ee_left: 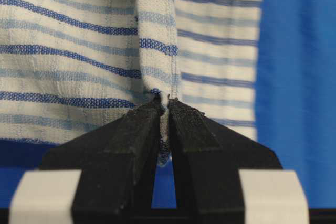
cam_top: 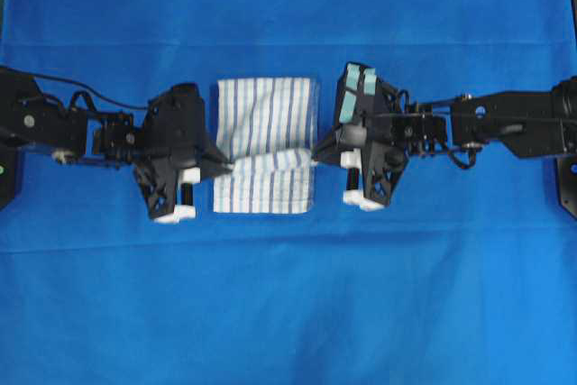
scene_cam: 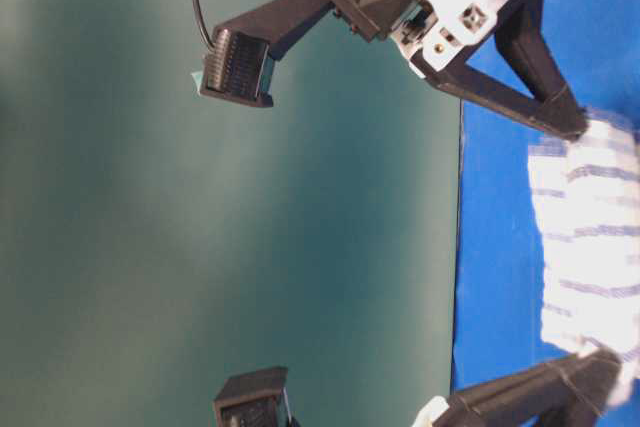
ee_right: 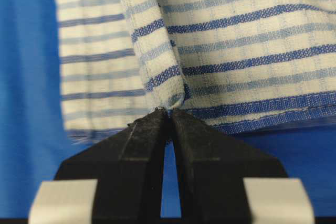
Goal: Fold the blue towel.
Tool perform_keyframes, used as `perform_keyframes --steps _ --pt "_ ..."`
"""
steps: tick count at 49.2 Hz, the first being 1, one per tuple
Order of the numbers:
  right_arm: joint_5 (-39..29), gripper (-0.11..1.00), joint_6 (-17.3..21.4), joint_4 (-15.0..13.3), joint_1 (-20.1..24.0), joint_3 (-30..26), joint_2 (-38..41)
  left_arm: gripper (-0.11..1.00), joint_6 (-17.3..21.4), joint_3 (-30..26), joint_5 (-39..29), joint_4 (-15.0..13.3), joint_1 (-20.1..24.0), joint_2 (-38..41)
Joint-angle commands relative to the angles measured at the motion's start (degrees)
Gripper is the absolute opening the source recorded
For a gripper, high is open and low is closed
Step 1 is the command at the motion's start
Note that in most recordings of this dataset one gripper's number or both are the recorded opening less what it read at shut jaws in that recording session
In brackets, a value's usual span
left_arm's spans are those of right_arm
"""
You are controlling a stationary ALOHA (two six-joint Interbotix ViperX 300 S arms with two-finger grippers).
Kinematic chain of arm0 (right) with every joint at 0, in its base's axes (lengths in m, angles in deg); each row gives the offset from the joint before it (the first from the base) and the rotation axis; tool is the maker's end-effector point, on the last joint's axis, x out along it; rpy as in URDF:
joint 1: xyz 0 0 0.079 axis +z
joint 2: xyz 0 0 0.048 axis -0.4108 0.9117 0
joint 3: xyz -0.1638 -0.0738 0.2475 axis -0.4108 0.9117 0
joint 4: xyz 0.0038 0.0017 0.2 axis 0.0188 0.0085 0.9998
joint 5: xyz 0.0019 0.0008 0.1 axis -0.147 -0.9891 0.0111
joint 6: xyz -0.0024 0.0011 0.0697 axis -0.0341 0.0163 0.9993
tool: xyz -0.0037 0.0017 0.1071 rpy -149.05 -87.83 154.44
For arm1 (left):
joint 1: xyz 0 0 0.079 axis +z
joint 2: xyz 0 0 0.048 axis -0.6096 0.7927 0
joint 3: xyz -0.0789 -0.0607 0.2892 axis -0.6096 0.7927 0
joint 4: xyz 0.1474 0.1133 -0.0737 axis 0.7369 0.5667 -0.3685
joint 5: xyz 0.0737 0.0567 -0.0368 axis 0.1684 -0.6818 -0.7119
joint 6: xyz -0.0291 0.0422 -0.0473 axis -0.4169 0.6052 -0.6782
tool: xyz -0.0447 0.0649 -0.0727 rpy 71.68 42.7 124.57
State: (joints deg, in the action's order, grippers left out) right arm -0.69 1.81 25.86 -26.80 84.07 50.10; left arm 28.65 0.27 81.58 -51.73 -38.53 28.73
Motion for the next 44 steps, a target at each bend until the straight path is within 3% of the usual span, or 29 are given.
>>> perform_keyframes --steps 1,12,44 --pt "0.1 0.06 -0.1 0.9 1.3 -0.4 -1.2 0.03 -0.6 -0.6 -1.1 0.1 -1.8 -0.6" --pt "0.1 0.06 -0.1 1.8 3.5 -0.6 -1.0 0.03 -1.7 -1.6 -2.2 0.1 -4.4 -0.5" --pt "-0.7 0.07 -0.1 2.2 4.9 -2.8 0.4 0.07 -0.9 -1.7 -1.9 0.1 -4.5 -0.4"
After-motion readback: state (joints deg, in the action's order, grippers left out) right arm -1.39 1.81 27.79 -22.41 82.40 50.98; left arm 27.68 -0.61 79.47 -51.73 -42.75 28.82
